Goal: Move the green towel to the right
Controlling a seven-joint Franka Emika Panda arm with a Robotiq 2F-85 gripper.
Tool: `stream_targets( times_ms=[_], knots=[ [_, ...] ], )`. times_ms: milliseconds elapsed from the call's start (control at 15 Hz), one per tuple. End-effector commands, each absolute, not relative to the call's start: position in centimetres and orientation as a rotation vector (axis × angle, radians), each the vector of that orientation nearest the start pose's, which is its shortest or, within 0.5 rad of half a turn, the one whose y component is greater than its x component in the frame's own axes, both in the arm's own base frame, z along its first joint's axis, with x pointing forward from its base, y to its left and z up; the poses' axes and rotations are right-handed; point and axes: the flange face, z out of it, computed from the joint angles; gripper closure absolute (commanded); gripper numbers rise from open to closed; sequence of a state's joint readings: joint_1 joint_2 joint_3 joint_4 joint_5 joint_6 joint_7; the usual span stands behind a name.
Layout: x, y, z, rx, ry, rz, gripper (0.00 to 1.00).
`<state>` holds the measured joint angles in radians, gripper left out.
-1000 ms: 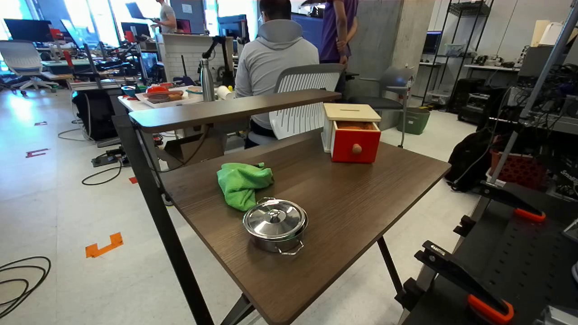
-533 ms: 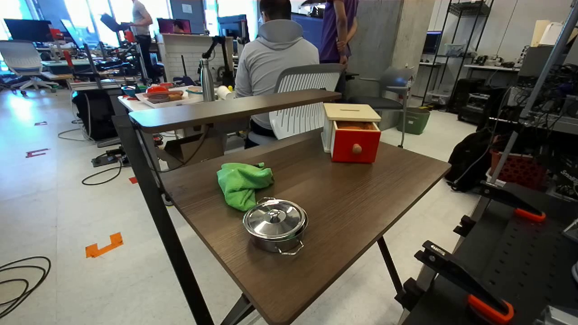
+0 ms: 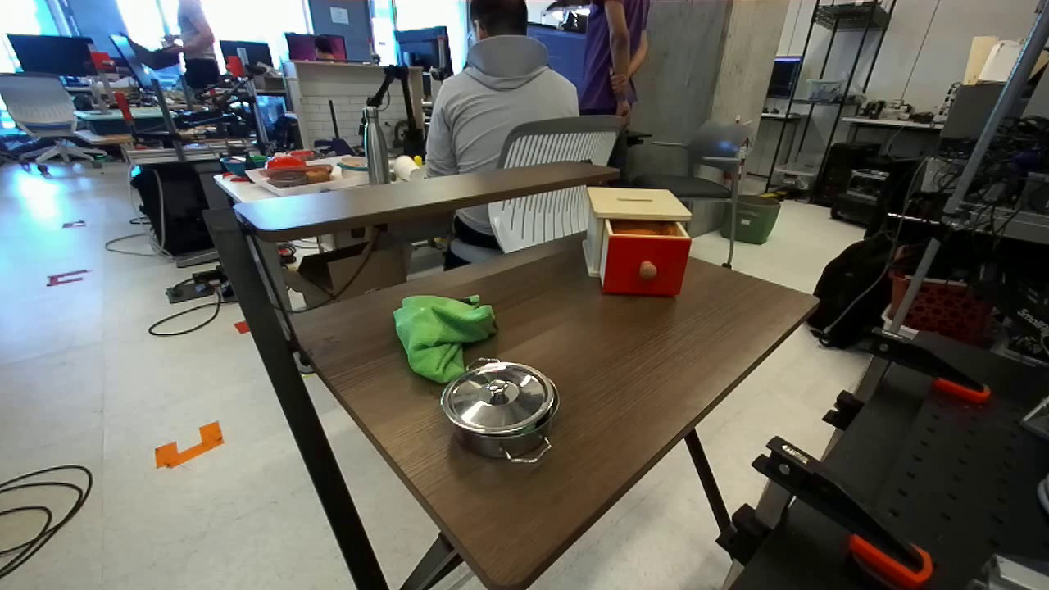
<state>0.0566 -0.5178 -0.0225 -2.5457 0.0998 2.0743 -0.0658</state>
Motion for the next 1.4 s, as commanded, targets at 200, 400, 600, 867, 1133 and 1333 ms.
stream_targets(
  times_ms=[200,400,600,867,1133,1333],
  knots=[
    [38.9,1.8,45.1,-3.041,-0.086,-0.071,0.0],
    [38.9,1.8,45.1,-3.041,-0.086,-0.071,0.0],
    [38.9,1.8,45.1,-3.041,-0.086,-0.071,0.0],
    [38.9,3.7,43.8,-3.078,-0.376,0.078,0.0],
    [39.3,6.1,42.6,-3.069,-0.662,0.093,0.0],
    [40.3,7.9,42.2,-3.042,-0.791,0.082,0.0]
  ],
)
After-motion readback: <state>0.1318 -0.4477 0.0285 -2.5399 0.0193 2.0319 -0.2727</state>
